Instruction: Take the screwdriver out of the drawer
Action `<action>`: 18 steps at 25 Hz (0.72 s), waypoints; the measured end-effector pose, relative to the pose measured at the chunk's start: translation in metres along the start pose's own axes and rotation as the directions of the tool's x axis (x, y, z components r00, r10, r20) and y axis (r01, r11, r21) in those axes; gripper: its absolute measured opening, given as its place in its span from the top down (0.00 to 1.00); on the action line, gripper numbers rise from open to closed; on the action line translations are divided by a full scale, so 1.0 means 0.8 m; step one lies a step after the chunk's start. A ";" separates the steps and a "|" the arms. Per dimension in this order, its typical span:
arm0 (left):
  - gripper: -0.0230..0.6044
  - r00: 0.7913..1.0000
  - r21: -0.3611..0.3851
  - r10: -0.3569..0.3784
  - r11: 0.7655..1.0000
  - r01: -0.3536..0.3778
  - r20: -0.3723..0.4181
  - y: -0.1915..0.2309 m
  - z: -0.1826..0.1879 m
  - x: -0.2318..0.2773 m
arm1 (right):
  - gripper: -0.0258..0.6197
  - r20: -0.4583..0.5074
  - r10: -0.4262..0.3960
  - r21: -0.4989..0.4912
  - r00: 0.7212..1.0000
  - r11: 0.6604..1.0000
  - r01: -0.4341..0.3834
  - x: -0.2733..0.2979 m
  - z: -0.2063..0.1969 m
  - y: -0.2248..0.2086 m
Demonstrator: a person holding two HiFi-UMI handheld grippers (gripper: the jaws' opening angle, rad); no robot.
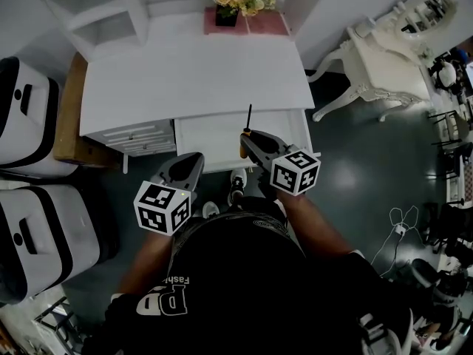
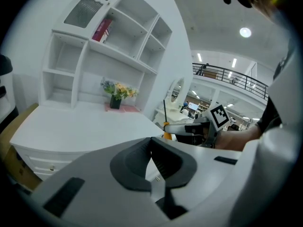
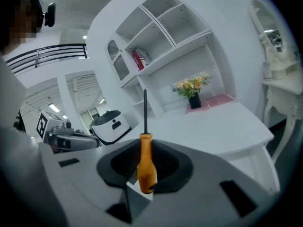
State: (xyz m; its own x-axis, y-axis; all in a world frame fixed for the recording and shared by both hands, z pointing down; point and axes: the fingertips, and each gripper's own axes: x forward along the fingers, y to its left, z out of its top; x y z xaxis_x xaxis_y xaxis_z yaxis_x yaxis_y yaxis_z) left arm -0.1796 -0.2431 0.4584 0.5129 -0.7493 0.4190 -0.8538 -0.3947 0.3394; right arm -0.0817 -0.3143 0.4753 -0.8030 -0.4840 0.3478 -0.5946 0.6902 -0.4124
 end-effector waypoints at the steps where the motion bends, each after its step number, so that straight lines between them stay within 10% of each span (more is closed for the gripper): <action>1: 0.94 1.000 0.001 0.000 1.000 0.000 0.003 -0.001 0.000 -0.003 | 0.84 0.004 0.001 -0.002 1.000 1.000 -0.001 -0.004 0.001 0.003; 18: 0.94 0.997 0.050 -0.053 0.997 0.050 0.049 -0.040 0.013 -0.028 | 0.84 0.121 0.037 0.078 0.992 0.996 -0.047 -0.071 0.015 0.051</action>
State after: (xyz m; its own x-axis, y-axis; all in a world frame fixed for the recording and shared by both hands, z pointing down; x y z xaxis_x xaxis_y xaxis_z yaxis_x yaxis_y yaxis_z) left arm -0.1646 -0.2191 0.4296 0.5522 -0.7524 0.3591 -0.8304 -0.4580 0.3173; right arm -0.0610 -0.2652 0.4282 -0.8234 -0.5196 0.2282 -0.5579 0.6676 -0.4930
